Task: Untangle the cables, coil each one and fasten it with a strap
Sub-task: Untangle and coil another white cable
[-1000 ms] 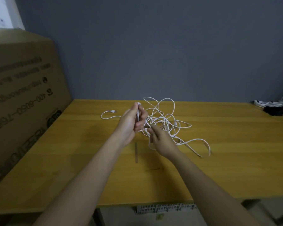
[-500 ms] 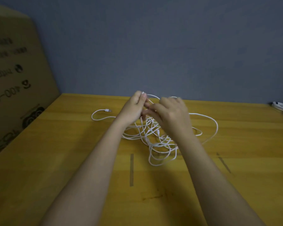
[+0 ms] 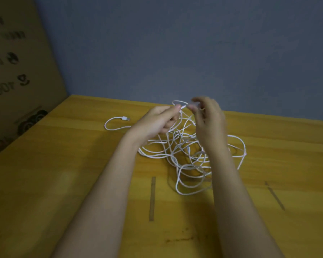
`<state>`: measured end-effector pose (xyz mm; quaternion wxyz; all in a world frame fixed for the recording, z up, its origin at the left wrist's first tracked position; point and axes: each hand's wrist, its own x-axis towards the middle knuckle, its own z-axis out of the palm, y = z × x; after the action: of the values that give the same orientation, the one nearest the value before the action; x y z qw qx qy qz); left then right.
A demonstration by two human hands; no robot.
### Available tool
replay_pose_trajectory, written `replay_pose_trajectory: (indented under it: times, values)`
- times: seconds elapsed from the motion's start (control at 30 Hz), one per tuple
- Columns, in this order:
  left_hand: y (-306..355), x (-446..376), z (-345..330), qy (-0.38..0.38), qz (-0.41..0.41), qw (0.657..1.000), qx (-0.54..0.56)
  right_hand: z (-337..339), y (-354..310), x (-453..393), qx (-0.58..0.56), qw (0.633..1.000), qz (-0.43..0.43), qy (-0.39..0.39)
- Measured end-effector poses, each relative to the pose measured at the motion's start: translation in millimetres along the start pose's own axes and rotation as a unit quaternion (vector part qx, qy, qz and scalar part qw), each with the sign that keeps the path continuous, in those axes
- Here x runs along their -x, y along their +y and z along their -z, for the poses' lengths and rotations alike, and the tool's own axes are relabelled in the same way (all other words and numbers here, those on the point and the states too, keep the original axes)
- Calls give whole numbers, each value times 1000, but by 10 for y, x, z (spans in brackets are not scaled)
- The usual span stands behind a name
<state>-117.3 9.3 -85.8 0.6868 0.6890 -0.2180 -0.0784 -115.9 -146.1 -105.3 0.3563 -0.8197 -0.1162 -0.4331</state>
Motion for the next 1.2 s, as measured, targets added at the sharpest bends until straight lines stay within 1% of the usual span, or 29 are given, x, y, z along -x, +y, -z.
replay_pose_trajectory:
  times: [0.07,0.13,0.23,0.33,0.4,0.47,0.5,0.57,0.6,0.67,0.7,0.77,0.8,0.87,0.93,0.97,1.0,1.07,1.13,1.2]
  values:
    - [88,13,35,15,7,999,50,-23,20,-12,-28,998,-55,19]
    - [144,15,61,30,12,992,121,-76,-13,24,-36,996,-87,-3]
    - [172,-5,67,56,5,970,235,-210,-93,115,13,992,-86,-91]
    - [161,-44,65,100,-31,949,298,-298,-172,185,72,977,-16,-202]
    - [149,-68,63,157,-61,942,290,-298,-224,217,65,964,9,-259]
    - [150,-98,86,219,-102,933,266,-278,-273,236,47,952,7,-303]
    - [149,-105,99,236,-126,931,247,-256,-299,231,45,944,4,-327]
    - [137,-117,139,258,-170,935,175,-205,-342,201,43,930,11,-364]
    - [127,-115,163,265,-185,937,130,-188,-349,183,47,928,26,-369]
    - [88,-98,217,273,-196,941,33,-163,-352,142,49,931,70,-354]
    - [58,-96,242,267,-194,944,-23,-157,-357,122,40,938,96,-332]
    - [5,-80,276,247,-180,941,-146,-154,-358,50,26,952,161,-259]
    - [-3,-67,283,233,-174,938,-187,-148,-354,13,28,958,188,-216]
    - [17,-53,252,201,-163,943,-210,-123,-326,-60,43,969,204,-132]
    - [67,-44,203,163,-151,951,-217,-75,-301,-105,66,978,193,-53]
    - [88,-43,181,141,-138,957,-212,-51,-288,-112,74,980,183,-26]
    - [122,-29,156,120,-124,964,-202,-28,-275,-117,77,981,175,-14]
    - [165,-12,126,94,-101,969,-203,1,-250,-119,75,983,164,-18]
    - [194,8,106,78,-99,961,-245,18,-208,-114,83,983,158,-30]
    - [220,24,103,71,-107,942,-309,29,-175,-102,106,980,160,-43]
